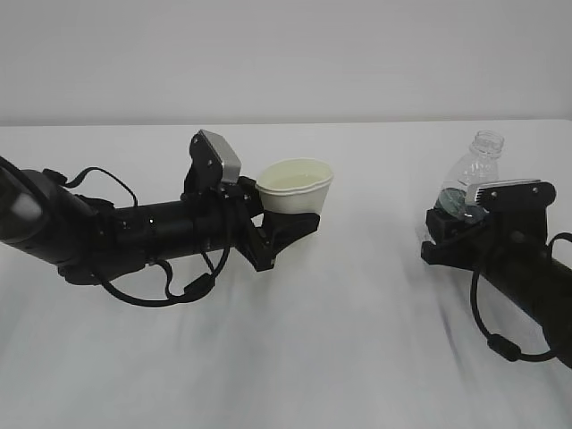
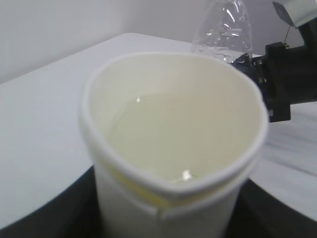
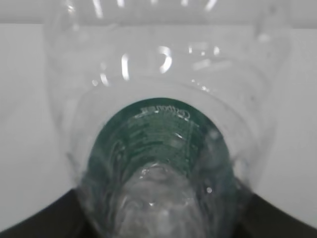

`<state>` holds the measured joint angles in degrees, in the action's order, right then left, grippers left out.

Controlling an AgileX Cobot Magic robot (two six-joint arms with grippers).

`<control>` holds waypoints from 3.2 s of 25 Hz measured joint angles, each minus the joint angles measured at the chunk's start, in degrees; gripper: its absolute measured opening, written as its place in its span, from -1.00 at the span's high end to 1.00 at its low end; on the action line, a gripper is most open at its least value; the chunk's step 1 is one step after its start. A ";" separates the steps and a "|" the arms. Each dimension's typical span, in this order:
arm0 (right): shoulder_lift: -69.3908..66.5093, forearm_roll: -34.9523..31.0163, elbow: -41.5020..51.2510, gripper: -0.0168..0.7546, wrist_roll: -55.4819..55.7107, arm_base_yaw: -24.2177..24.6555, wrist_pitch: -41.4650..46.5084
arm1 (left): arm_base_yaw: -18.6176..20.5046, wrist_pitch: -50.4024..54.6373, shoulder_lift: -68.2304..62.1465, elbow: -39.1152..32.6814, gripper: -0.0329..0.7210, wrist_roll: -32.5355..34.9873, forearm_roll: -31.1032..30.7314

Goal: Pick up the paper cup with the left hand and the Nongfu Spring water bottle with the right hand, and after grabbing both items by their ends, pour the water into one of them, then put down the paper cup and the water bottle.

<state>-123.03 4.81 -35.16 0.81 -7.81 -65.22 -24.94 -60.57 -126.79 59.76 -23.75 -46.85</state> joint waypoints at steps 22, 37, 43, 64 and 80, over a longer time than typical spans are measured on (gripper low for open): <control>0.00 -0.51 0.00 -0.63 -0.31 0.00 -0.13 | 0.00 0.00 0.00 0.00 -0.25 0.00 -0.35; 6.99 -0.51 6.38 -0.64 -0.31 0.00 -0.34 | 0.00 0.00 0.00 0.00 -0.25 0.00 -0.35; 12.26 -0.51 12.31 -0.64 -0.31 0.00 -0.34 | 0.00 -0.11 0.00 0.00 -0.25 0.00 -0.35; 29.27 2.37 24.08 -0.63 0.54 0.00 -0.45 | 10.71 -3.31 4.44 -6.17 -0.25 0.08 1.35; 29.27 3.07 24.08 -0.60 1.37 0.00 -0.45 | 21.58 -3.50 4.72 -14.04 -0.25 3.57 7.53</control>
<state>-93.76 7.89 -11.08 2.18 -7.81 -65.67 -3.35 -64.07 -122.07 45.72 -20.18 -39.32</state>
